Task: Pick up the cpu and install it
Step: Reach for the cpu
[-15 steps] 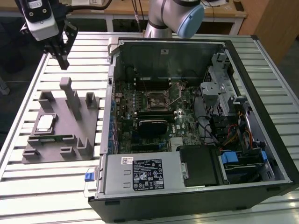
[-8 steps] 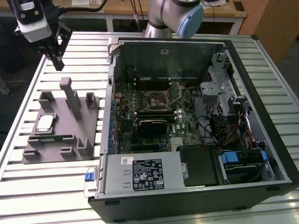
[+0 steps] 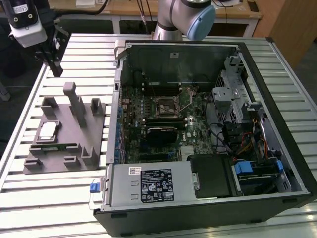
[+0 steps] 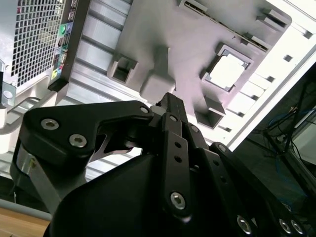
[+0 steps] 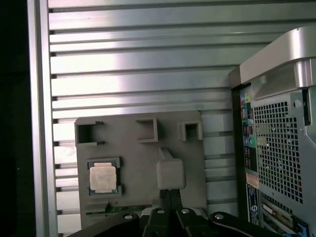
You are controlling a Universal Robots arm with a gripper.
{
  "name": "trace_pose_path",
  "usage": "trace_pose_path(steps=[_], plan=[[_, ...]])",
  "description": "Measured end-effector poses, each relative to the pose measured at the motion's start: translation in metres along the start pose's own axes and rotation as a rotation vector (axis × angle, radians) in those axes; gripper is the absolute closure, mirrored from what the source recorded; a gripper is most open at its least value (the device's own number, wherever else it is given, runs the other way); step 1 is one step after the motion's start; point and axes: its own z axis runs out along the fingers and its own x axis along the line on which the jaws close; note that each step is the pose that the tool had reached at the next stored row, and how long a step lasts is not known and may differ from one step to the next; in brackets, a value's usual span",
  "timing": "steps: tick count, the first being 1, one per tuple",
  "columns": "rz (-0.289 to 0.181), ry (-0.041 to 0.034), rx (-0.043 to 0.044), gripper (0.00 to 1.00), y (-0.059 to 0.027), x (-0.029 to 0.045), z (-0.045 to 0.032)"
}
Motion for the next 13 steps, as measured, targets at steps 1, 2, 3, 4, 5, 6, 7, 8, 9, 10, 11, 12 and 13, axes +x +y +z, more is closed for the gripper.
trace_pose_path(steps=[1,2,3,4,5,6,7,8,9,10,11,12,13], plan=[[0.000,0.0001,0.0000,0.89,-0.0001,0.0014,0.0004],[0.000,0.0000,0.0000,0.89,-0.0003,0.0028,0.0009],[0.000,0.0001,0.0000,0.89,-0.0004,0.0042,0.0013],[0.000,0.0001,0.0001,0.89,-0.0005,0.0056,0.0017],[0.000,0.0001,0.0001,0.89,-0.0006,0.0071,0.0021],[0.000,0.0000,0.0000,0.89,-0.0008,0.0086,0.0026],[0.000,0.0000,0.0000,0.89,-0.0009,0.0101,0.0033],[0.000,0.0001,0.0001,0.89,-0.0011,0.0117,0.0040],[0.000,0.0001,0.0001,0.89,-0.0012,0.0133,0.0048],[0.000,0.0001,0.0000,0.89,-0.0014,0.0151,0.0057],[0.000,0.0001,0.0001,0.89,-0.0016,0.0168,0.0067],[0.000,0.0001,0.0001,0.89,-0.0018,0.0192,0.0081],[0.000,0.0001,0.0000,0.89,-0.0020,0.0208,0.0093]])
